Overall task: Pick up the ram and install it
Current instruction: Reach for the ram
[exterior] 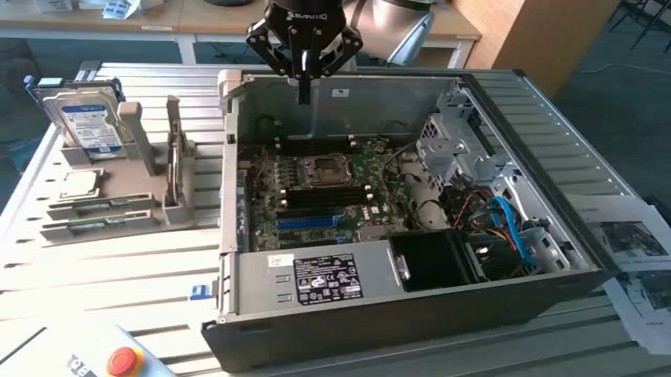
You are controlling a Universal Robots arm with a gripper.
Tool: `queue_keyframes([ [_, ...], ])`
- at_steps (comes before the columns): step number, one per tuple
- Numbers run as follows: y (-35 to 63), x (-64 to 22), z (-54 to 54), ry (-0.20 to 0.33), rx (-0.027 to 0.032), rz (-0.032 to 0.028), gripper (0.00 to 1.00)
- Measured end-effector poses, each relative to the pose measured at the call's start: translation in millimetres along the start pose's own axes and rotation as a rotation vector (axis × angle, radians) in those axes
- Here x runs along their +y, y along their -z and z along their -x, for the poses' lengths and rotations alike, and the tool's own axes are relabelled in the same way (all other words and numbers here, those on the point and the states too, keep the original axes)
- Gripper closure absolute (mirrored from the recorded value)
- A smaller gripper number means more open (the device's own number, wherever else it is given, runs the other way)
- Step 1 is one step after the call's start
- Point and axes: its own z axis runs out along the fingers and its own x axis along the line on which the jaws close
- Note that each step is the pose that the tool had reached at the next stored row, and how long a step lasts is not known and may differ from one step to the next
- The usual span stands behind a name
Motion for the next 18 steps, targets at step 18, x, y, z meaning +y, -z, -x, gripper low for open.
queue_keyframes([
  [18, 0.0, 0.0, 0.0, 0.0, 0.0, -0.0001, 0.9],
])
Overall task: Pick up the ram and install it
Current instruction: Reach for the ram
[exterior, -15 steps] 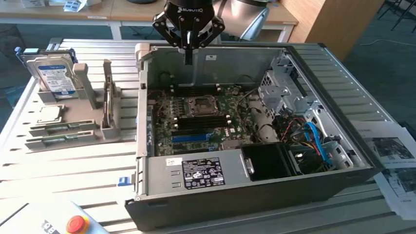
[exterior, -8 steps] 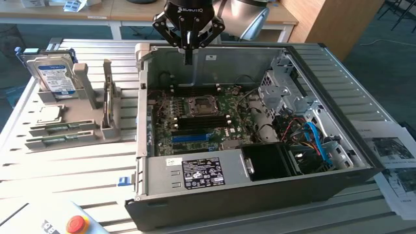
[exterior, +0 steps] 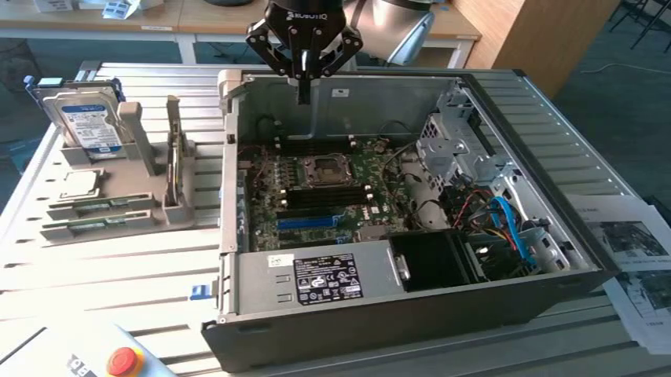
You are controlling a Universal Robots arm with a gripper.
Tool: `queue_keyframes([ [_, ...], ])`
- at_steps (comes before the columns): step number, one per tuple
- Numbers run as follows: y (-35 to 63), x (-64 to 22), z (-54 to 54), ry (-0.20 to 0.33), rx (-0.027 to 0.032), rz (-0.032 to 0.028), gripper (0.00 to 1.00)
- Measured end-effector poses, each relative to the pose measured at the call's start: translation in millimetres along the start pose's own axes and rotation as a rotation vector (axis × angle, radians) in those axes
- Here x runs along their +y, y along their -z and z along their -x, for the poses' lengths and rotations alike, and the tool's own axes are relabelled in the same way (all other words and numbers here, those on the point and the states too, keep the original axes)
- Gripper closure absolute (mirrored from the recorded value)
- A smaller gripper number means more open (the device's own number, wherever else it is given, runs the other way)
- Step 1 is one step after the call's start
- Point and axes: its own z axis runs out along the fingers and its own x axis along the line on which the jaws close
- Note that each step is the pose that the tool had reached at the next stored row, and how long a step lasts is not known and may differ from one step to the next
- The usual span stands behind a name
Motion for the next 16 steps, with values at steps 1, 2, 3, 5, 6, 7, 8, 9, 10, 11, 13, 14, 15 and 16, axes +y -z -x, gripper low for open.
queue_keyframes([
  [1, 0.0, 0.0, -0.1, 0.0, 0.0, 0.0001, 0.9],
  [2, 0.0, 0.0, -0.9, 0.0, 0.0, 0.0, 0.9],
  [3, 0.1, -0.1, -2.2, 0.0, 0.0001, -0.0002, 0.9],
  [5, 0.1, -0.3, -5.0, 0.0, 0.0, 0.0, 0.9],
  [6, 0.1, -0.4, -6.5, 0.0, 0.0, 0.0001, 0.9],
  [7, 0.1, -0.5, -8.0, 0.0, 0.0, 0.0001, 0.9],
  [8, 0.1, -0.6, -9.4, 0.0, -0.0001, 0.0001, 0.9],
  [9, 0.2, -0.7, -10.6, 0.0, -0.0001, 0.0001, 0.9],
  [10, 0.2, -0.8, -11.9, 0.0, 0.0, 0.0, 0.9],
  [11, 0.3, -0.9, -13.1, 0.0, 0.0, 0.0, 0.9],
  [13, 0.3, -1.1, -15.4, 0.0, -0.0001, 0.0001, 0.9],
  [14, 0.3, -1.2, -16.6, 0.0, 0.0, 0.0, 0.9],
  [15, 0.4, -1.3, -18.0, 0.0, 0.0, 0.0001, 0.9],
  [16, 0.4, -1.4, -19.4, 0.0, 0.0, 0.0, 0.9],
])
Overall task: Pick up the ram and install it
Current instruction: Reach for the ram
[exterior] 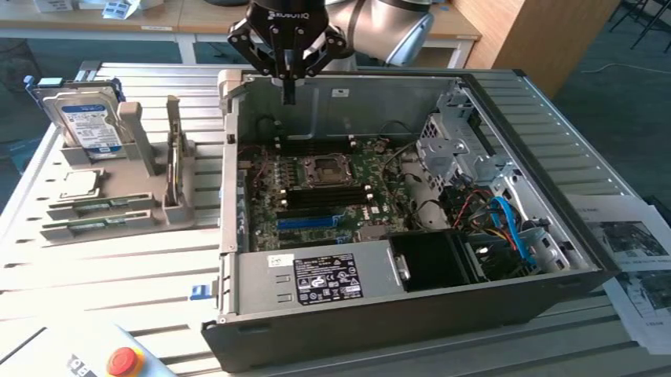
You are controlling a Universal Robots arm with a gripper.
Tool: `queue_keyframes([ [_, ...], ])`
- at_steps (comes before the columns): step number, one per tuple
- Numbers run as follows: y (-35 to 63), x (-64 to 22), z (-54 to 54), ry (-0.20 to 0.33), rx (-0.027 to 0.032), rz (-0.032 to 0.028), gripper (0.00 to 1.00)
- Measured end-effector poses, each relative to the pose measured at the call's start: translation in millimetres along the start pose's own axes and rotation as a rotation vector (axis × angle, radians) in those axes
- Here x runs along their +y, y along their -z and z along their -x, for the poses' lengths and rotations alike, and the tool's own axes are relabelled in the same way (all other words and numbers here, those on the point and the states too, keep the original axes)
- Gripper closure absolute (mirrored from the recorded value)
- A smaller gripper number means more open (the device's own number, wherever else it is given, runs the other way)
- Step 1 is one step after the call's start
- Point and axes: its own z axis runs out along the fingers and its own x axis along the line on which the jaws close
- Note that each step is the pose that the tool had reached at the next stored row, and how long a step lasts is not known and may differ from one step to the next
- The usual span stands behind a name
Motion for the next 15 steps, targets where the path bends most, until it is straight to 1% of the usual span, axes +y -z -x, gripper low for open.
queue_keyframes([
  [5, 0.3, -0.8, -10.2, 0.0, 0.0, 0.0, 0.9],
  [15, 1.0, -2.9, -38.7, 0.0, 0.0, 0.0, 0.9],
])
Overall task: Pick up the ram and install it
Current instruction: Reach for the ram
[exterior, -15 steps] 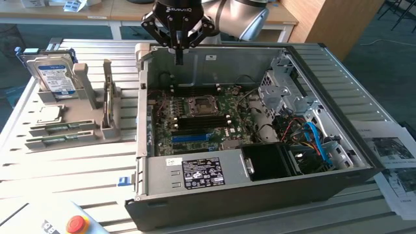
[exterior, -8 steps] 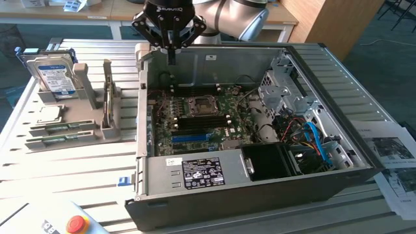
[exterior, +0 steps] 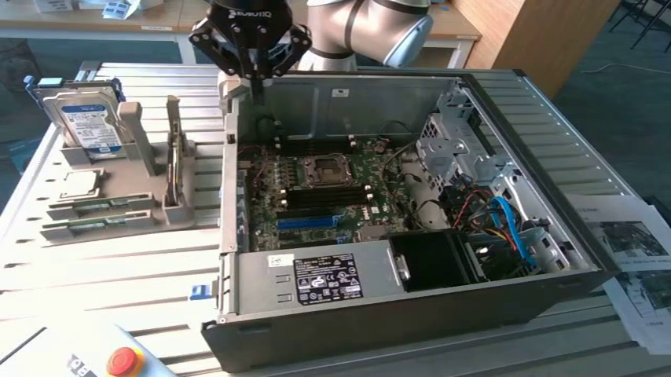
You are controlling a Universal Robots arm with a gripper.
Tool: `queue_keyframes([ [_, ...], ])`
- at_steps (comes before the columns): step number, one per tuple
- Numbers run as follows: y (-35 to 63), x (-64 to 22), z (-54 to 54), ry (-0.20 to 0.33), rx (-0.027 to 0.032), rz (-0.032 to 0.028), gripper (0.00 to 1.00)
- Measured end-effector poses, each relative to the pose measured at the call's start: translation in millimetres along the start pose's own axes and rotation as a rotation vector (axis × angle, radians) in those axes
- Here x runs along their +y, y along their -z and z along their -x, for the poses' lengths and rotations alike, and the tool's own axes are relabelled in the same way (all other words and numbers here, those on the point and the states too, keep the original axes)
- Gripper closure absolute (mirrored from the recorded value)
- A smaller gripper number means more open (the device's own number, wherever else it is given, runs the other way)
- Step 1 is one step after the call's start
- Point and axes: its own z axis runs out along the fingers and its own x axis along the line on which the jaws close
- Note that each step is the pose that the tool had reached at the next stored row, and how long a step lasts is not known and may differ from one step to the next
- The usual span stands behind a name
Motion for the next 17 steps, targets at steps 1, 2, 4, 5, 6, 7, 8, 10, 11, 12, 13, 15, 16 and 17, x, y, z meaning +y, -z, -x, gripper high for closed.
queue_keyframes([
  [1, 0.1, -0.2, -3.0, 0.0, 0.0, 0.0, 0.9],
  [2, 0.1, -0.4, -5.8, 0.0, 0.0, 0.0, 0.9],
  [4, 0.3, -0.9, -11.6, 0.0, 0.0001, 0.0, 0.9],
  [5, 0.4, -1.1, -14.7, 0.0, 0.0, 0.0, 0.9],
  [6, 0.5, -1.4, -18.3, 0.0, 0.0, 0.0, 0.9],
  [7, 0.6, -1.6, -21.5, 0.0, 0.0, 0.0, 0.9],
  [8, 0.7, -1.9, -24.7, 0.0, 0.0, -0.0001, 0.9],
  [10, 0.8, -2.4, -31.3, 0.0, 0.0, 0.0, 0.9],
  [11, 0.9, -2.6, -34.6, 0.0, 0.0, 0.0, 0.9],
  [12, 1.0, -2.8, -38.4, 0.0, 0.0, 0.0, 0.9],
  [13, 1.1, -3.1, -41.8, 0.0, 0.0, 0.0, 0.9],
  [15, 1.3, -3.6, -48.7, 0.0, 0.0, 0.0, 0.9],
  [16, 1.4, -3.9, -52.3, 0.0, 0.0001, 0.0, 0.9],
  [17, 1.4, -4.2, -55.9, 0.0, 0.0, 0.0001, 0.9],
])
